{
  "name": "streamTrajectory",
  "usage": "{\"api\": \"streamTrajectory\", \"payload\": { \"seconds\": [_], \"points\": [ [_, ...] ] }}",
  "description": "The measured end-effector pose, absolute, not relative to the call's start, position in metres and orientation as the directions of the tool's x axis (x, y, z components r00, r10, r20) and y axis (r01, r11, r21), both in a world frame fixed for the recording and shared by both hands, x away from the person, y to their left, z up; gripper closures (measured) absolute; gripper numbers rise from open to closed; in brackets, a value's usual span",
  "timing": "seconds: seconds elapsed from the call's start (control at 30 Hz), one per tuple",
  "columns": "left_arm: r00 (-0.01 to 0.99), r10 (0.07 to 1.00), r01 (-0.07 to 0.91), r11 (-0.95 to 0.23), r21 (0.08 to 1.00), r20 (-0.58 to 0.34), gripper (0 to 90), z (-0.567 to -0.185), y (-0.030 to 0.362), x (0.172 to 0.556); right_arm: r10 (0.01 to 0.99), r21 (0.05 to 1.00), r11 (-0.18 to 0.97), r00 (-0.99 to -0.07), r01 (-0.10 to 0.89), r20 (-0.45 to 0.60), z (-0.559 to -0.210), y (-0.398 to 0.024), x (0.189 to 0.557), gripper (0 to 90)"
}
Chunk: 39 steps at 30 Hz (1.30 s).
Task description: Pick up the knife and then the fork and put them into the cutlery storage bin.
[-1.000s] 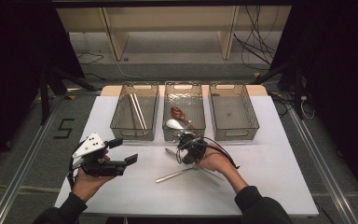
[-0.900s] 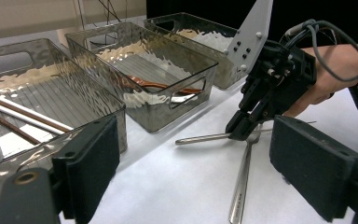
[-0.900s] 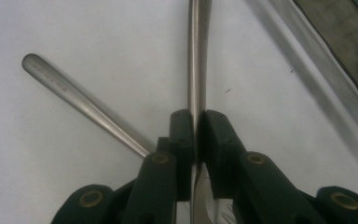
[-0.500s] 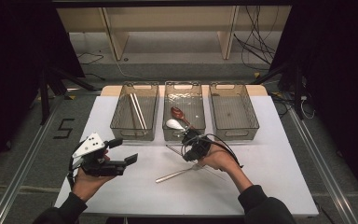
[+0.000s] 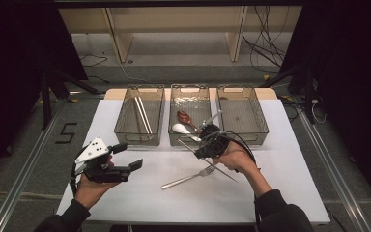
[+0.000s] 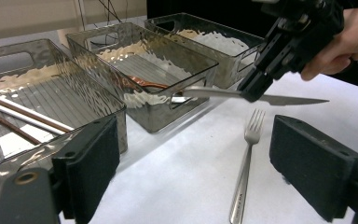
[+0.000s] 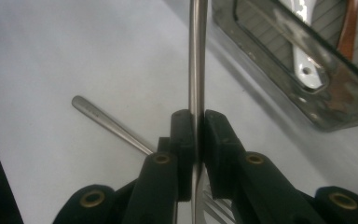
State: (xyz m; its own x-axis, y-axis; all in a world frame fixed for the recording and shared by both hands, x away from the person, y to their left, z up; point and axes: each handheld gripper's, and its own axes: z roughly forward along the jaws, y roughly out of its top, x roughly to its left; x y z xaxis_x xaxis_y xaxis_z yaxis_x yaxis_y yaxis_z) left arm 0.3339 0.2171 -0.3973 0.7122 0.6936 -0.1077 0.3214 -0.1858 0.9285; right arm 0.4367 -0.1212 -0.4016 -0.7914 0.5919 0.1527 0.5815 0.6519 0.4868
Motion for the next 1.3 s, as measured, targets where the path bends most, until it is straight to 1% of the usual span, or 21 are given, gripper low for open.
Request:
{"api": "streamTrajectory", "payload": {
  "seconds": [0.33,0.63,0.83,1.07,1.17,1.3],
  "points": [
    [0.712,0.694,0.323,-0.186,0.928,-0.109,15.6,-0.397,0.217,0.334,0.628,0.536,0.565,-0.748,0.628,0.214,-0.389,-0.141,0.442,83.8],
    [0.712,0.694,0.323,-0.186,0.928,-0.109,15.6,-0.398,0.217,0.334,0.628,0.575,0.496,-0.726,0.651,0.280,-0.384,-0.154,0.447,84.1],
    [0.712,0.694,0.324,-0.187,0.927,-0.109,15.6,-0.397,0.217,0.334,0.635,0.593,0.457,-0.710,0.663,0.304,-0.380,-0.162,0.451,84.2],
    [0.712,0.694,0.325,-0.191,0.926,-0.108,15.6,-0.398,0.217,0.334,0.666,0.630,0.354,-0.660,0.691,0.349,-0.370,-0.188,0.462,84.2],
    [0.710,0.696,0.326,-0.186,0.927,-0.110,15.6,-0.398,0.217,0.334,0.681,0.658,0.308,-0.642,0.687,0.352,-0.362,-0.201,0.467,84.1],
    [0.710,0.695,0.325,-0.185,0.927,-0.111,15.6,-0.398,0.216,0.334,0.718,0.680,0.272,-0.614,0.681,0.327,-0.352,-0.212,0.474,84.1]
  ]
}}
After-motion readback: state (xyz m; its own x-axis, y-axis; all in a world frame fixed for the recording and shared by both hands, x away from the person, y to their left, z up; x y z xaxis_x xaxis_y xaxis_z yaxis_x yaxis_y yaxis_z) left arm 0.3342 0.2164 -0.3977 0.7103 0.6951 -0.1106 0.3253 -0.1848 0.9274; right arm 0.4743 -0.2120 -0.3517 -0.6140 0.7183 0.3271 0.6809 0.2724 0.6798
